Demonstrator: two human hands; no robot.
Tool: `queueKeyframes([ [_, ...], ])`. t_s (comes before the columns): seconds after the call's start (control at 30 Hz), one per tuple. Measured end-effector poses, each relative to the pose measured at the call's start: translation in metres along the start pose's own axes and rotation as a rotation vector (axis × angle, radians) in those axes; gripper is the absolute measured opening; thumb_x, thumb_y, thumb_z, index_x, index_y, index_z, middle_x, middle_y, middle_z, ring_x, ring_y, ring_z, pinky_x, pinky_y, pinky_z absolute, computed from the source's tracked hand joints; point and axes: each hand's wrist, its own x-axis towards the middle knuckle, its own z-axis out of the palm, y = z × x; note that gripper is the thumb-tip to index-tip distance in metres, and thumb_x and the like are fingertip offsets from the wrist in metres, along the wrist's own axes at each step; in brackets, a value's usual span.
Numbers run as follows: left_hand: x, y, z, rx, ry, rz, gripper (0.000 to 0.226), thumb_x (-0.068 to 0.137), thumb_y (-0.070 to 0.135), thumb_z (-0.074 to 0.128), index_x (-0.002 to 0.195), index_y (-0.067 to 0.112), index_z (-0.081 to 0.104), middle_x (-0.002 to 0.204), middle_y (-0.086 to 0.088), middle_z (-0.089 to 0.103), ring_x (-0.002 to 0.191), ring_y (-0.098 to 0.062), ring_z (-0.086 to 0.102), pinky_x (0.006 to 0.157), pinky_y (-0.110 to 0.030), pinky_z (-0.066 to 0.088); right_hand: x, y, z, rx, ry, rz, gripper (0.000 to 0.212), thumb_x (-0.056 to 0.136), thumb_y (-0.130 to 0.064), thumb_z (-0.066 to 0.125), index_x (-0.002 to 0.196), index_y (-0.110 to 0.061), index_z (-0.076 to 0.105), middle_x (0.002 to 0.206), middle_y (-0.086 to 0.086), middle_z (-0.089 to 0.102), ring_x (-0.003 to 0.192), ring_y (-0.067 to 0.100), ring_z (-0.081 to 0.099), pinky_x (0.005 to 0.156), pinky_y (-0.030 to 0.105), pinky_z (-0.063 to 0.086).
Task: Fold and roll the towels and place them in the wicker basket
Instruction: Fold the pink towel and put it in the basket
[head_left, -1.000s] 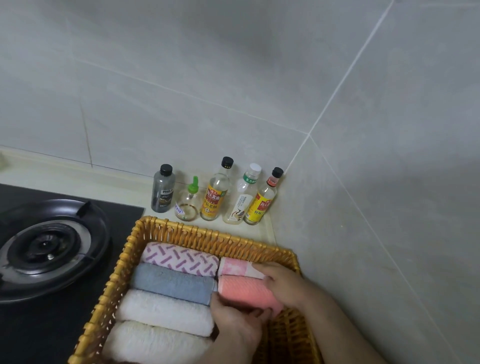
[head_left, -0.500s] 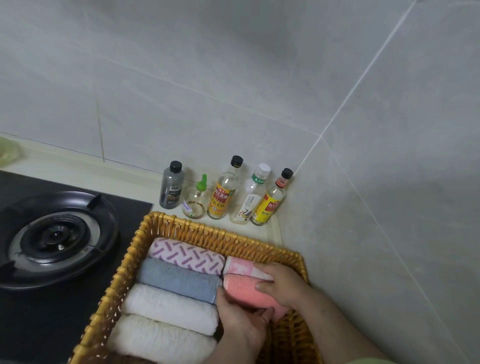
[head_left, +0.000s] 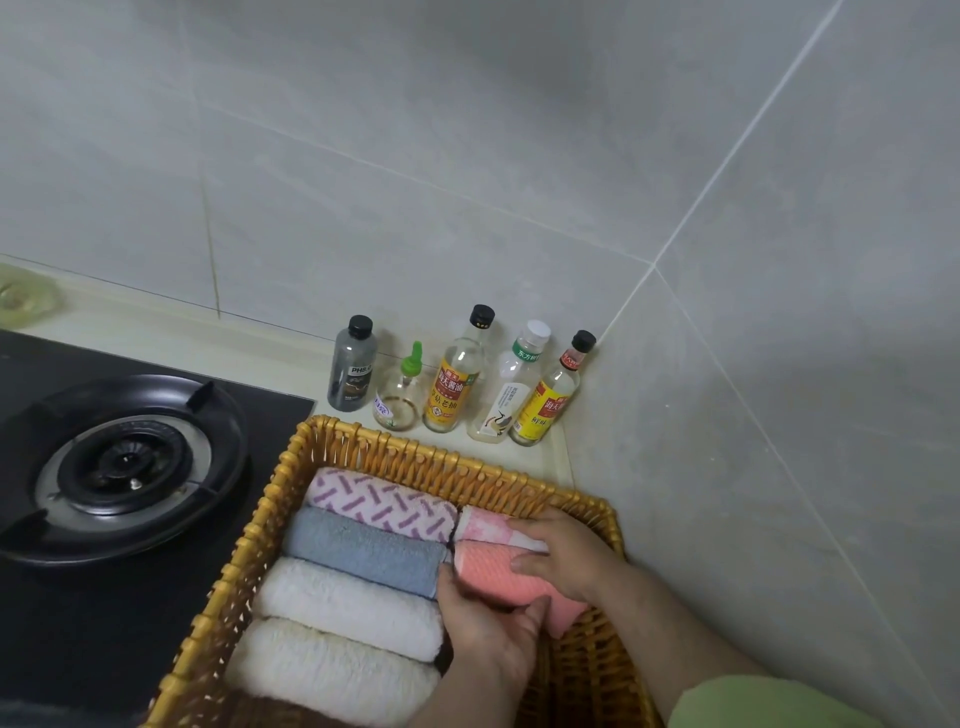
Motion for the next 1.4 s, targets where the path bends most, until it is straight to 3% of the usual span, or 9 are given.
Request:
queueKeyframes([
  [0.13, 0.003, -0.001, -0.002, 0.021, 0.012, 0.008, 0.065, 0.092, 0.062, 0.041, 0.143, 0.021, 0.044, 0.136, -0.013, 0.049, 0.131, -0.039, 0.042, 0.108, -0.065, 0.029, -0.002, 0.000, -0.001, 0.022, 0.009, 0.008, 0.063, 0.084, -0.037, 0.074, 0.141, -0.029, 0.049, 0.116, -0.008, 0.043, 0.115, 0.012, 0.047, 0.108, 0.022, 0.034],
  [0.23, -0.001, 0.000, -0.002, 0.066, 0.027, -0.002, 0.069, 0.090, 0.065, 0.042, 0.145, 0.024, 0.040, 0.137, -0.013, 0.045, 0.136, -0.041, 0.036, 0.110, -0.065, 0.027, -0.003, 0.000, -0.002, 0.041, 0.019, 0.014, 0.061, 0.085, -0.037, 0.073, 0.141, -0.028, 0.051, 0.114, -0.007, 0.044, 0.110, 0.010, 0.047, 0.104, 0.021, 0.035],
  [0.37, -0.013, -0.009, -0.002, 0.127, 0.134, -0.035, 0.075, 0.087, 0.067, 0.045, 0.149, 0.024, 0.033, 0.149, -0.017, 0.037, 0.137, -0.042, 0.033, 0.115, -0.055, 0.027, -0.004, -0.002, -0.005, 0.047, 0.009, 0.027, 0.059, 0.086, -0.038, 0.071, 0.141, -0.029, 0.051, 0.117, -0.007, 0.044, 0.114, 0.010, 0.047, 0.101, 0.018, 0.032],
  [0.5, -0.011, -0.016, -0.006, 0.092, 0.130, -0.067, 0.077, 0.081, 0.072, 0.042, 0.143, 0.028, 0.042, 0.144, -0.016, 0.043, 0.133, -0.044, 0.037, 0.108, -0.062, 0.029, -0.004, -0.003, -0.006, 0.026, -0.006, 0.038, 0.058, 0.087, -0.040, 0.069, 0.141, -0.031, 0.049, 0.120, -0.008, 0.043, 0.113, 0.010, 0.044, 0.100, 0.017, 0.029],
  [0.67, 0.002, -0.014, -0.002, -0.020, 0.117, -0.101, 0.086, 0.080, 0.074, 0.046, 0.149, 0.026, 0.031, 0.146, -0.023, 0.037, 0.133, -0.054, 0.030, 0.104, -0.072, 0.025, -0.003, -0.003, -0.007, 0.016, -0.018, 0.037, 0.052, 0.091, -0.040, 0.064, 0.140, -0.030, 0.052, 0.127, -0.003, 0.048, 0.122, 0.016, 0.047, 0.101, 0.019, 0.031],
  [0.8, 0.009, -0.018, -0.004, -0.069, 0.088, -0.086, 0.085, 0.079, 0.075, 0.048, 0.145, 0.024, 0.036, 0.132, -0.024, 0.045, 0.129, -0.053, 0.038, 0.106, -0.071, 0.026, -0.002, -0.005, -0.007, 0.082, 0.012, 0.044, 0.040, 0.096, -0.040, 0.056, 0.135, -0.028, 0.058, 0.125, -0.006, 0.052, 0.121, 0.013, 0.051, 0.101, 0.019, 0.035],
  [0.97, 0.012, -0.018, -0.002, -0.061, 0.043, -0.055, 0.076, 0.082, 0.074, 0.047, 0.141, 0.026, 0.044, 0.132, -0.020, 0.049, 0.121, -0.048, 0.046, 0.104, -0.067, 0.033, -0.003, -0.004, -0.003, 0.081, 0.023, 0.060, 0.047, 0.092, -0.039, 0.063, 0.137, -0.029, 0.055, 0.131, -0.004, 0.048, 0.124, 0.015, 0.048, 0.107, 0.024, 0.035],
  [1.3, 0.005, -0.017, 0.004, -0.019, 0.158, -0.077, 0.083, 0.083, 0.076, 0.041, 0.150, 0.027, 0.030, 0.152, -0.019, 0.033, 0.140, -0.045, 0.028, 0.113, -0.063, 0.022, -0.007, -0.008, -0.002, 0.084, 0.033, 0.082, 0.041, 0.097, -0.038, 0.055, 0.137, -0.032, 0.054, 0.134, -0.003, 0.045, 0.125, 0.016, 0.048, 0.111, 0.026, 0.034],
  [1.4, 0.000, -0.015, 0.009, 0.008, 0.179, -0.104, 0.086, 0.084, 0.072, 0.042, 0.152, 0.022, 0.025, 0.152, -0.022, 0.032, 0.139, -0.046, 0.030, 0.112, -0.064, 0.026, -0.008, -0.012, -0.006, 0.108, 0.029, 0.096, 0.039, 0.098, -0.038, 0.052, 0.136, -0.030, 0.056, 0.136, -0.004, 0.047, 0.126, 0.016, 0.048, 0.110, 0.026, 0.034],
])
